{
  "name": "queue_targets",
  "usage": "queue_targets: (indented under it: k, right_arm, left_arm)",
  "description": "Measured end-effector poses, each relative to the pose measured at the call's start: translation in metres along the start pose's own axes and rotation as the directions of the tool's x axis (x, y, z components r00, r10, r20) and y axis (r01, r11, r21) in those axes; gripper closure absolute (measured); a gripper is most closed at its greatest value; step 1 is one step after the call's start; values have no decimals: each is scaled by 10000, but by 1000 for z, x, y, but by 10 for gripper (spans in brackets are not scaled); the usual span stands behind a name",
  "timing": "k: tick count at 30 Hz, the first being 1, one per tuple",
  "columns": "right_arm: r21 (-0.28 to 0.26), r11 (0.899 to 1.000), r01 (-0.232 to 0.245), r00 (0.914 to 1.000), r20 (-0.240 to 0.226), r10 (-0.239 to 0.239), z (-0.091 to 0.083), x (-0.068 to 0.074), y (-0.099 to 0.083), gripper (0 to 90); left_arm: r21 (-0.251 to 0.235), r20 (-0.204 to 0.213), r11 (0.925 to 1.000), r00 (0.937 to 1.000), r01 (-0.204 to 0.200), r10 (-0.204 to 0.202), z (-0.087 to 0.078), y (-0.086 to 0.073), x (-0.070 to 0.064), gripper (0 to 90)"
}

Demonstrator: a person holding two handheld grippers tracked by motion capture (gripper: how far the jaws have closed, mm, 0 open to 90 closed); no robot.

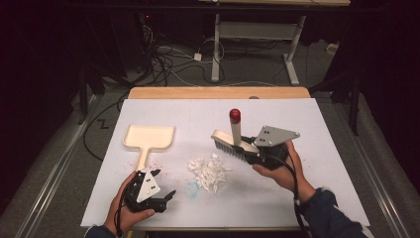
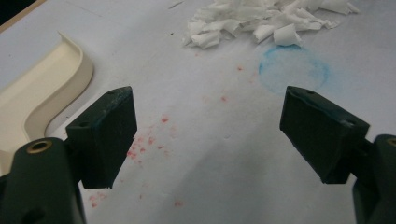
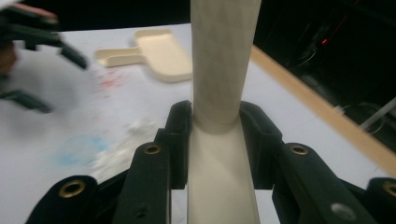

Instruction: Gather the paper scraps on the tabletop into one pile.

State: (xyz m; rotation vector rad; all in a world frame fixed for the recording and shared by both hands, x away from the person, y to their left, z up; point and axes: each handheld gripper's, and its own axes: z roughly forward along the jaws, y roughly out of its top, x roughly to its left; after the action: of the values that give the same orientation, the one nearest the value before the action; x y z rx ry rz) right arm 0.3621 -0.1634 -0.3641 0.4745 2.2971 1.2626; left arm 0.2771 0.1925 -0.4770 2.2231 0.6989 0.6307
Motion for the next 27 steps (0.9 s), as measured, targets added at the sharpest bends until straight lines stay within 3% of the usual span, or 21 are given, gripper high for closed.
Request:
queue_targets:
  k: [2,5,7,11,12,13,14,17,20,22,25,27]
  right_arm:
    - [-137,9998,126,9993,344,-121,21,-11,-1,679]
    - [180,9981,588,9945,859,-601,56,-17,-6,679]
    - [404,9961,787,9926,899,-821,78,-17,-13,679]
    - [476,9971,594,9954,729,-628,107,-16,-24,679]
    - [392,9982,444,9981,408,-460,110,-16,-27,680]
    - [248,9990,380,9992,94,-382,112,-15,-28,679]
    - [216,9990,402,9991,90,-404,113,-12,-29,679]
    - [83,9980,624,9951,-769,-616,111,-3,-30,678]
    - [-79,9951,986,9745,-2018,-981,104,6,-31,675]
    - [-86,9918,1278,9617,-2436,-1260,97,12,-31,675]
    - [-288,9899,1389,9484,-2838,-1413,86,15,-30,678]
    - [-240,9860,1653,9567,-2388,-1662,79,17,-28,678]
  left_arm:
    - [15,12,10000,10000,-6,6,1,0,0,178]
    - [36,-12,10000,10000,5,-5,1,-1,1,179]
    - [-5,-18,9999,9999,103,-103,1,-2,1,179]
    - [24,40,9999,9999,126,-126,2,-3,2,179]
    - [50,44,9999,9999,99,-99,2,-3,2,179]
    - [52,61,9999,9999,102,-103,2,-3,1,179]
    - [32,94,9999,9999,123,-123,2,-3,1,178]
    - [18,99,10000,9999,73,-73,2,-2,1,179]
    - [35,106,10000,9999,66,-66,1,-2,0,179]
    - [9,111,10000,9999,90,-90,1,-2,0,179]
    - [32,132,10000,9999,42,-42,2,-1,-1,179]
    - [25,130,10000,9999,45,-46,2,-1,-1,179]
